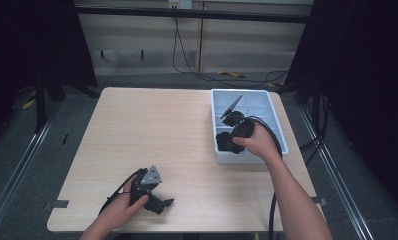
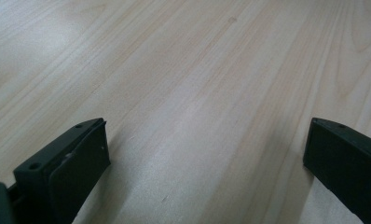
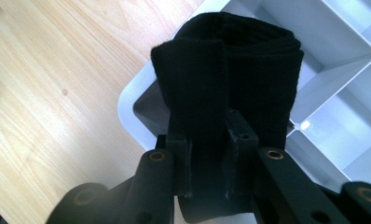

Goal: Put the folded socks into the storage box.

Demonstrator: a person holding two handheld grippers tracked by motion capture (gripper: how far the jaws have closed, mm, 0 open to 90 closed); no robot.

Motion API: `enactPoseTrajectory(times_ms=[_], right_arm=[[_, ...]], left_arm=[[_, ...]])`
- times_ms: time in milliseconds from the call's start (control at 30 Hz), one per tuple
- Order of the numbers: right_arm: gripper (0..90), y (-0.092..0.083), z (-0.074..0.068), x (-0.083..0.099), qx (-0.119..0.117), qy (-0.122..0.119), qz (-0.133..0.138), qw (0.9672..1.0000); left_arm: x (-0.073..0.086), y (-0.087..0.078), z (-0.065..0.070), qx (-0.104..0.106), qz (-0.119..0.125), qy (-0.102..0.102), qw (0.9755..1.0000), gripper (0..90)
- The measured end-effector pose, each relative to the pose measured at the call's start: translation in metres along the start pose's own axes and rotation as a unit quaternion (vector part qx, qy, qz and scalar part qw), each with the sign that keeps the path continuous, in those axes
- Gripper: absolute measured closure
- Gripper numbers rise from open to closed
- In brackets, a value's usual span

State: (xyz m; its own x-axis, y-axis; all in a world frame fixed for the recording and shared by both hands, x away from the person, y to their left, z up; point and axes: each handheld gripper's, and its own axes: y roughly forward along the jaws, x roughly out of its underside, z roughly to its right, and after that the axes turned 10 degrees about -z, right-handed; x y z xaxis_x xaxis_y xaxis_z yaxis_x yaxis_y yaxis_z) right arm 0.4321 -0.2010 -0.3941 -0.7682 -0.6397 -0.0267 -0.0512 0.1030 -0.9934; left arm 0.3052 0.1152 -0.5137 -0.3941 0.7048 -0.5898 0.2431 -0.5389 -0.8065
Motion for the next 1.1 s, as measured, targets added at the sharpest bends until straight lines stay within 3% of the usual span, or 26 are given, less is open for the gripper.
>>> enactPoseTrajectory(times_ms=[267,667,833,1100], right_arm=[[67.1,-0.017,-0.004,0.003,0.009,-0.002,0.002,1.0],[70.5,-0.045,0.002,0.007,0.023,0.009,0.017,0.9995],[79.4,-0.044,0.005,0.006,0.041,0.015,0.02,0.9988],[80.7,-0.022,0.003,-0.006,0.028,0.008,0.009,0.9995]], left_arm=[[0.0,0.0,0.0,0.0,0.0,0.0,1.0,0.0],[0.0,-0.001,0.0,0.001,-0.002,0.001,1.0,0.0],[0.0,-0.001,0.0,0.002,-0.002,0.002,1.0,0.0],[0.0,-0.001,0.0,0.002,-0.001,0.002,1.0,0.0]])
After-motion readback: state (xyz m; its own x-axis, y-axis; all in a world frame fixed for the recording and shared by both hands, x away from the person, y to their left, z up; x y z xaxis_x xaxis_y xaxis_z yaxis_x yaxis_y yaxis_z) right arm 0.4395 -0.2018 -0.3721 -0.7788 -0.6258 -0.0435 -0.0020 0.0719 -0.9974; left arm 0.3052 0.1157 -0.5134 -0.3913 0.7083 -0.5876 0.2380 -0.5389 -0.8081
